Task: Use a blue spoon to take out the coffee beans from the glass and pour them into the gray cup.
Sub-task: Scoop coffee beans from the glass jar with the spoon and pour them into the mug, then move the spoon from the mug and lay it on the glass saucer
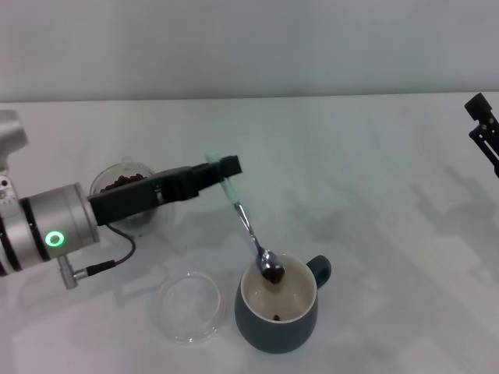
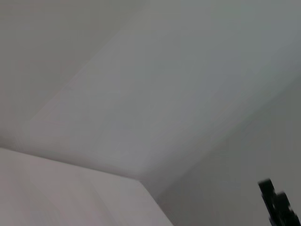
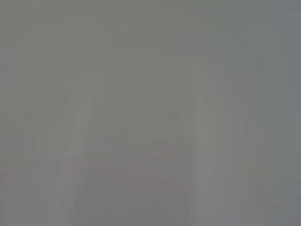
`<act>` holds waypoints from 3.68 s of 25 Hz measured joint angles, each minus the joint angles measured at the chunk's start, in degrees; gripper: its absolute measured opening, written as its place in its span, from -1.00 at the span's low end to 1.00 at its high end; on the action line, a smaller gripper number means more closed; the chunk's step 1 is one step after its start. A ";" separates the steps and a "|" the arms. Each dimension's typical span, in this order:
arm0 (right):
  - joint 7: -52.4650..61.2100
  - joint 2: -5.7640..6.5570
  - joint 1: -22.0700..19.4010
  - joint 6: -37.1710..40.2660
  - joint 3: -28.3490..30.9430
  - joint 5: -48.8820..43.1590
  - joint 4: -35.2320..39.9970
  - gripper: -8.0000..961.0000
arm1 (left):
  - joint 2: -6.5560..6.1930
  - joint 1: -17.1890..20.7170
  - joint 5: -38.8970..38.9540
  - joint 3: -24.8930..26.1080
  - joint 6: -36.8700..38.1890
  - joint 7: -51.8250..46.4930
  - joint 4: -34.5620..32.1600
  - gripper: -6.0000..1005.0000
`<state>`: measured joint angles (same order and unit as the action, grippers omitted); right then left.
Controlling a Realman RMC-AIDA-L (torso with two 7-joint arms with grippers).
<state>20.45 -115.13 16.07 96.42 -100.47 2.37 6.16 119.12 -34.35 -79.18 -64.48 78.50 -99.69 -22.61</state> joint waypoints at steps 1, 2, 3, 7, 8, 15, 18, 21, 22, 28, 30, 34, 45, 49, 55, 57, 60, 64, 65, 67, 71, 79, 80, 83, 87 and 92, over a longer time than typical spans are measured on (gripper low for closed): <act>0.01 0.00 0.00 0.00 -0.03 -0.02 0.00 0.62 | -0.01 -0.26 0.00 -0.74 0.18 0.93 -0.20 -0.74; 0.01 0.00 0.01 0.00 -0.06 -0.02 0.00 0.62 | -0.01 -0.41 0.00 -1.23 0.37 1.53 -0.38 -0.74; 0.01 0.00 0.01 0.00 -0.08 -0.03 0.00 0.62 | -0.01 -0.60 0.00 -1.86 0.73 2.42 -0.65 -0.74; 0.05 0.00 -0.03 0.00 -0.12 -0.08 -0.12 0.62 | -0.04 -0.87 0.02 -3.46 2.34 6.06 -2.45 -0.74; 0.07 0.00 -0.06 0.00 -0.13 -0.10 -0.14 0.62 | -0.04 -0.87 0.04 -3.87 2.84 7.13 -3.13 -0.74; 0.22 0.00 -0.24 0.00 -0.17 -0.18 -0.22 0.62 | -0.14 -0.78 1.14 -4.06 4.16 9.52 -4.58 -0.74; 0.30 0.00 -0.26 0.00 -0.17 -0.10 -0.32 0.62 | -0.58 0.12 2.73 -3.42 5.13 8.72 -4.63 -0.74; 0.30 0.00 -0.26 0.00 -0.12 -0.09 -0.35 0.62 | -1.16 1.80 3.89 -1.07 6.68 6.93 -4.72 -0.74; 0.30 0.00 -0.26 0.00 -0.08 -0.11 -0.34 0.62 | -1.35 2.62 4.13 0.39 7.26 6.35 -4.72 -0.74; 0.30 0.00 -0.26 0.00 0.06 -0.05 -0.13 0.62 | -2.45 8.82 4.47 6.29 10.10 5.17 -4.67 -0.74; 0.23 0.00 -0.22 0.00 0.15 0.00 -0.11 0.62 | -2.80 10.78 4.48 6.98 10.15 4.92 -4.43 -0.73; -0.02 0.03 -0.19 0.00 0.18 0.10 -0.09 0.62 | -3.03 14.85 4.37 8.04 9.99 5.06 -3.82 -0.72; 0.26 0.09 -0.26 0.56 0.19 0.18 -0.26 0.62 | -3.34 18.14 3.28 8.58 6.91 6.82 0.40 -0.69; 0.27 0.09 -0.26 0.77 0.19 0.18 -0.42 0.62 | -3.44 16.69 2.64 8.23 4.71 5.54 1.89 -0.68; 0.29 0.09 -0.34 0.79 0.19 0.19 -0.60 0.62 | -3.59 14.35 0.27 8.29 2.17 2.37 2.63 -0.68; 0.29 0.09 -0.35 0.79 0.23 0.26 -0.65 0.62 | -3.64 13.60 0.02 8.29 1.59 1.50 2.76 -0.68; 0.29 0.09 -0.35 0.79 0.33 0.32 -0.69 0.62 | -3.46 12.84 -0.88 8.22 0.74 0.79 2.83 -0.68; 0.30 0.09 -0.35 0.79 0.53 0.35 -0.65 0.62 | -2.88 11.90 -2.02 8.23 -0.28 0.58 3.16 -0.68; 0.29 0.09 -0.35 0.79 0.66 0.35 -0.63 0.62 | -2.65 11.58 -2.44 8.23 -0.50 0.61 3.35 -0.68; 0.33 0.09 -0.34 0.79 0.90 0.36 -0.49 0.62 | -2.11 11.13 -3.48 8.23 -1.11 0.79 3.58 -0.68; 0.64 0.09 -0.33 0.79 0.99 0.36 -0.23 0.62 | -1.05 10.59 -5.50 8.23 -2.85 1.22 3.64 -0.68; 0.65 0.09 -0.16 0.59 0.99 0.35 -0.18 0.62 | -0.78 10.45 -5.97 8.21 -4.28 1.82 3.96 -0.68; 0.65 0.09 -0.10 0.47 0.98 0.36 -0.18 0.62 | -0.78 10.43 -5.97 8.17 -4.32 1.96 4.04 -0.67; 0.65 0.09 0.04 0.31 0.98 0.35 -0.18 0.62 | -0.76 10.36 -5.99 7.98 -4.39 2.33 4.31 -0.67; 0.64 0.09 0.18 0.23 0.98 0.35 -0.18 0.62 | -0.74 10.20 -6.00 7.53 -4.69 2.46 4.33 -0.57; 0.64 0.09 0.33 0.11 0.98 0.35 -0.18 0.62 | -0.73 9.89 -6.68 7.41 -5.11 2.37 4.37 -0.48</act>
<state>21.09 -115.05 16.41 96.53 -99.49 2.72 5.98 118.39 -24.46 -85.86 -57.07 73.39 -97.32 -18.25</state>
